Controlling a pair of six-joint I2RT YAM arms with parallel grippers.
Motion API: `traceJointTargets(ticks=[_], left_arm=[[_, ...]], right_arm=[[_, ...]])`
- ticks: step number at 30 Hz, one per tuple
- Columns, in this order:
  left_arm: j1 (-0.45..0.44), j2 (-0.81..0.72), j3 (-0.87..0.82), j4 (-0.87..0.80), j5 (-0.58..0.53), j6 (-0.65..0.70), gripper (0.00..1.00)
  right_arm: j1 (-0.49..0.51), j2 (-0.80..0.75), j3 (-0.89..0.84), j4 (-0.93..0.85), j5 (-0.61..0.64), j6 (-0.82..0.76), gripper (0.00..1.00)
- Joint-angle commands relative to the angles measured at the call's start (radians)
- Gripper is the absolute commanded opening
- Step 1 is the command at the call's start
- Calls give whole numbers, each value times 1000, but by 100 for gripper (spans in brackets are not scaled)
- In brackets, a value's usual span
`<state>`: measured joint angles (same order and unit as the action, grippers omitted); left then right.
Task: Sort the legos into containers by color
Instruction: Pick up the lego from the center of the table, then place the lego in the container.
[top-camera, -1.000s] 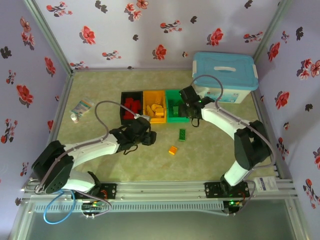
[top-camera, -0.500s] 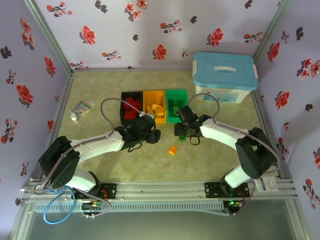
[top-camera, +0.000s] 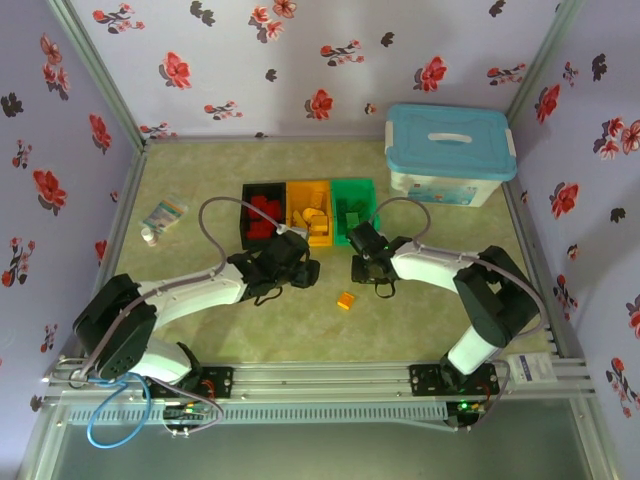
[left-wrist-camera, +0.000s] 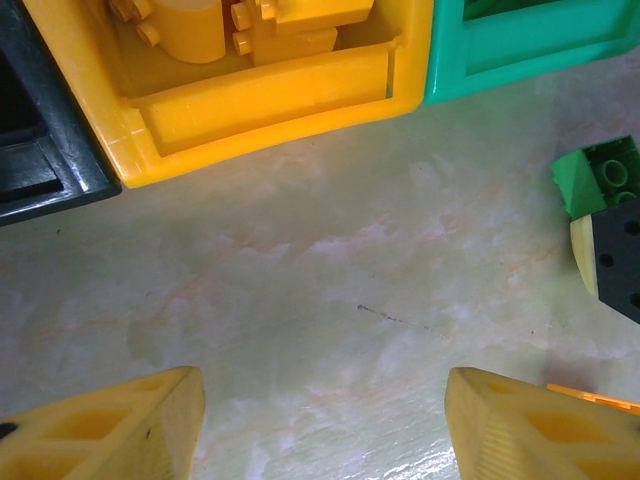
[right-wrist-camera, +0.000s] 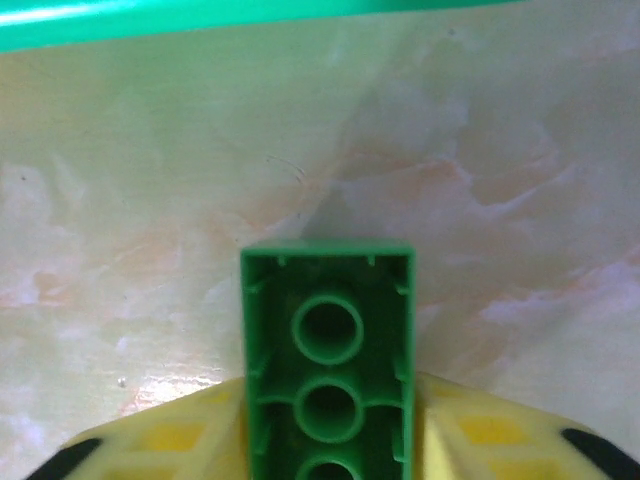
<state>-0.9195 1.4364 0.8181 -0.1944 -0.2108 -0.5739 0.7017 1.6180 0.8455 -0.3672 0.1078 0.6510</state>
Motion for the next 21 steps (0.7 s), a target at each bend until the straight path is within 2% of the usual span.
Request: traceJointTargets(ticks=[1, 5, 12, 21], left_arm=[[-5, -24, -14, 2, -29, -4, 65], [-5, -21, -13, 4, -31, 0, 65], [-5, -26, -15, 3, -34, -3, 65], [-5, -59, -42, -5, -47, -7, 65]], right_arm=[[10, -8, 43, -34, 30, -1, 33], [10, -41, 100, -93, 75, -31, 29], [-3, -57, 267, -186, 149, -124, 29], [-90, 82, 517, -235, 89, -205, 30]])
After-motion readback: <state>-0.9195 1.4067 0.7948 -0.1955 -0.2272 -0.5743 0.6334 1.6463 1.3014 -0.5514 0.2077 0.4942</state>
